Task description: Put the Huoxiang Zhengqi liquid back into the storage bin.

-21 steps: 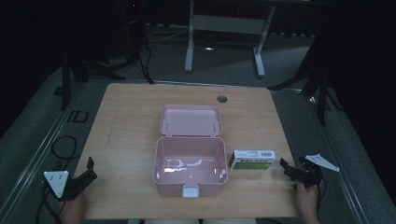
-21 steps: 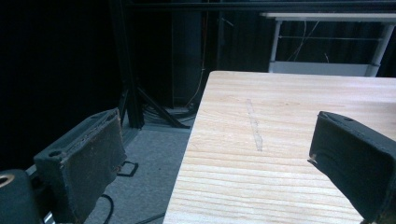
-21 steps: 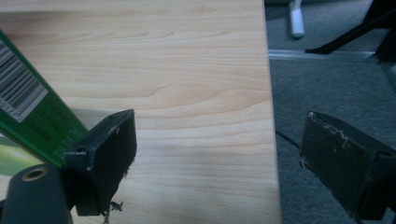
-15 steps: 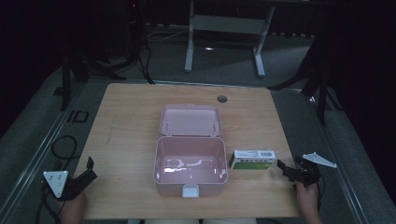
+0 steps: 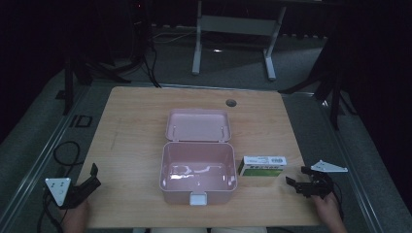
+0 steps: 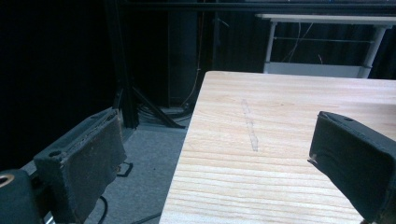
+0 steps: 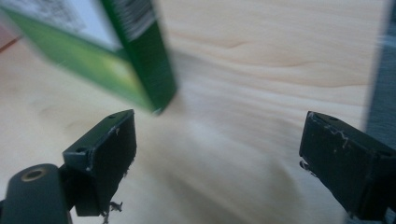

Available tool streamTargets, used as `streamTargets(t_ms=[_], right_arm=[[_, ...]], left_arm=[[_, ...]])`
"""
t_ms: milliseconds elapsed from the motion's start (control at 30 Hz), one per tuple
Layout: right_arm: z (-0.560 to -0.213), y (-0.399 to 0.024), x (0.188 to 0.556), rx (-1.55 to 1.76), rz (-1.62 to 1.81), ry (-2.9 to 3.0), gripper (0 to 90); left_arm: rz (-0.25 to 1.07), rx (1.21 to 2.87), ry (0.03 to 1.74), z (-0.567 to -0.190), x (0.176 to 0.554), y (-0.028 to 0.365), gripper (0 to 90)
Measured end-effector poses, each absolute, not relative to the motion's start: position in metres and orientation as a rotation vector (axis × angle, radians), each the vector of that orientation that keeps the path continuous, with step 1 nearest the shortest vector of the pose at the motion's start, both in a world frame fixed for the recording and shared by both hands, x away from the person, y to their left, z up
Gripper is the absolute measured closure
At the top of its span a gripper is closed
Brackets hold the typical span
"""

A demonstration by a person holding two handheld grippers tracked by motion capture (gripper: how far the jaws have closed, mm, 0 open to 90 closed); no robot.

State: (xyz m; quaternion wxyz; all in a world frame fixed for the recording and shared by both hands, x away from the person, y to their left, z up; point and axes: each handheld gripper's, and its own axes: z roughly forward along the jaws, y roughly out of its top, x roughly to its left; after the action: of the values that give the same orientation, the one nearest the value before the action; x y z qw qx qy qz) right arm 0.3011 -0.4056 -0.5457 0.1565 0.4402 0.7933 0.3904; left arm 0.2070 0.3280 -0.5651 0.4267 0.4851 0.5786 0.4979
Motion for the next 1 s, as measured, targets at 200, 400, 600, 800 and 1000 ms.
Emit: streamTargets(t_ms=[200, 400, 600, 800, 1000], right_arm=[[-0.540, -0.399, 0.298, 1.148, 1.054, 2.407, 10.8], [-0.535, -0.392, 0.297, 1.070, 0.985, 2.537, 10.7], [-0.530, -0.382, 0.298, 0.969, 0.848, 2.679, 10.7], [-0.522, -0.371, 0.298, 0.841, 0.669, 2.808, 10.8], [-0.512, -0.360, 0.297, 0.738, 0.454, 2.900, 10.8]], left_arm=[[1.248, 1.212, 1.442, -0.565, 0.207, 0.328, 3.4], [1.246, 1.213, 1.440, -0.565, 0.207, 0.328, 3.5], [1.240, 1.214, 1.435, -0.565, 0.207, 0.328, 3.5], [1.232, 1.216, 1.432, -0.565, 0.207, 0.329, 3.5], [1.231, 1.220, 1.430, -0.565, 0.207, 0.328, 3.5]])
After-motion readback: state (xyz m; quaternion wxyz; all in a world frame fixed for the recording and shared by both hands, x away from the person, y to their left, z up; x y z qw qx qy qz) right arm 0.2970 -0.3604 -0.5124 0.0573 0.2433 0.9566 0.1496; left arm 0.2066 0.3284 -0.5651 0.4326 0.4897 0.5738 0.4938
